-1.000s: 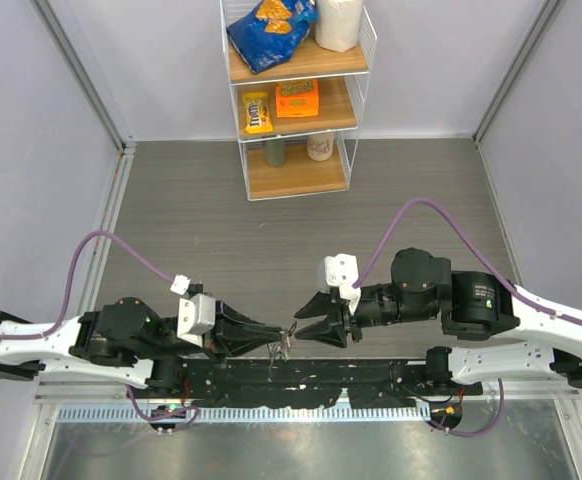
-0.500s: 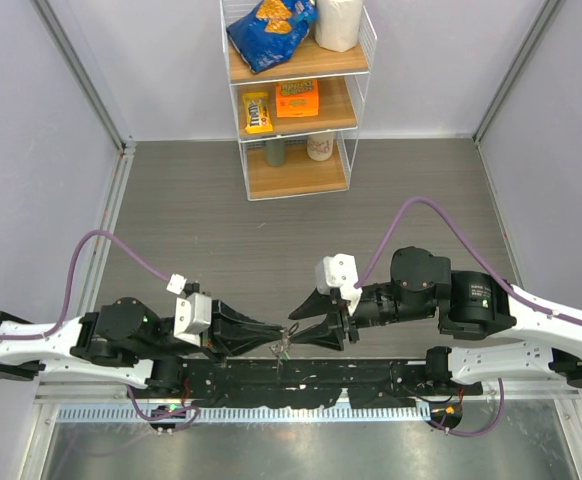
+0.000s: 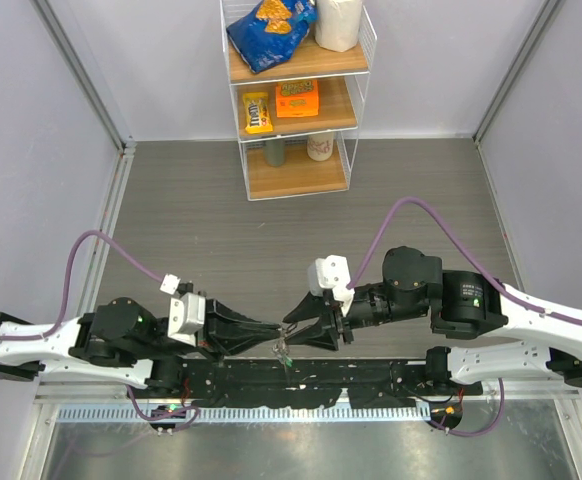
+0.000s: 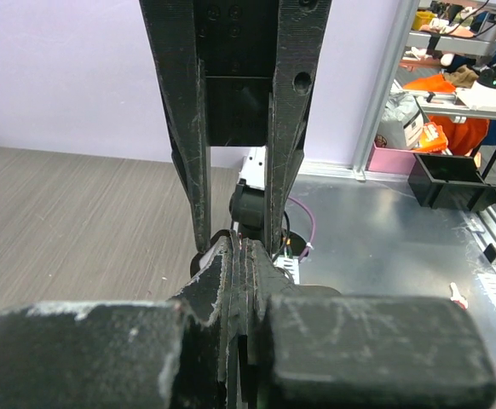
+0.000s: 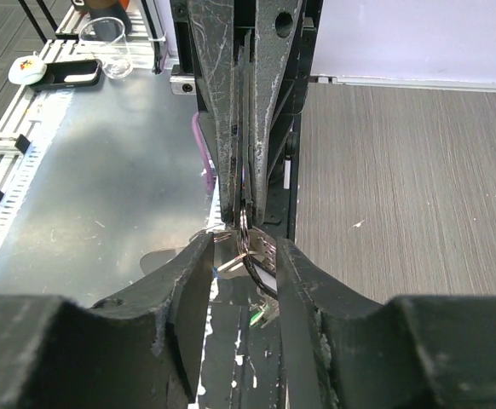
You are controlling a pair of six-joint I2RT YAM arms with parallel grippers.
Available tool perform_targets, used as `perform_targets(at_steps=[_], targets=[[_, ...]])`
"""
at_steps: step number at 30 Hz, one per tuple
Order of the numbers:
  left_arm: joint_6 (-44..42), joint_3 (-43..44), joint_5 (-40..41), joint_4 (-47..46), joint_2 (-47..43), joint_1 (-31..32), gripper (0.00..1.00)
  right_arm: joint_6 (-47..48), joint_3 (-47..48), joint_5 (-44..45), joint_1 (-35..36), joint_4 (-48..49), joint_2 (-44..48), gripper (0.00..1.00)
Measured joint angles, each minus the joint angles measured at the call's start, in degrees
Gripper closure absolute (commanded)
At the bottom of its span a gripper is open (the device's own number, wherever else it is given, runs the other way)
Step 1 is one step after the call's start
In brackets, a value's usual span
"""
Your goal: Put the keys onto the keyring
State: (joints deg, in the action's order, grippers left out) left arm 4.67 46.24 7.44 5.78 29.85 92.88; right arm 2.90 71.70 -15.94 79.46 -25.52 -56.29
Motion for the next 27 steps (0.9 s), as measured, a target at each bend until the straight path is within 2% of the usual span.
perform_targets(at_steps=[5, 9, 11, 12, 22, 27], targets=[[-0.39, -0.31, -0.02, -0.04, -0.31, 0.0, 1.0, -0.02, -0.04, -0.33, 0.0, 0.28, 0.0, 0.8], [-0.42, -0.39, -0.02, -0.11, -0.31, 0.0, 1.0, -0.02, -0.04, -0.7, 0.0, 0.42, -0.09, 0.85], [-0.44, -0.52, -0.02, -0.5, -0.33, 0.0, 1.0, -0.02, -0.04, -0.74, 0.0, 0.57, -0.26, 0.89], [-0.44, -0.61, -0.04, -0.68, -0.35, 0.0, 1.0, -0.02, -0.04, -0.79, 0.0, 0.63, -0.39, 0.95], [-0.46, -1.03, -0.46, -0.72, -0.74, 0.0, 1.0, 0.35, 0.11, -1.22, 0.0, 0.09, -0.85, 0.95], [0.2, -1.01, -0.48, 0.44, -0.79, 0.0, 0.98, 1.81, 2.89, -1.55, 0.35, -3.76, -2.67, 0.95]])
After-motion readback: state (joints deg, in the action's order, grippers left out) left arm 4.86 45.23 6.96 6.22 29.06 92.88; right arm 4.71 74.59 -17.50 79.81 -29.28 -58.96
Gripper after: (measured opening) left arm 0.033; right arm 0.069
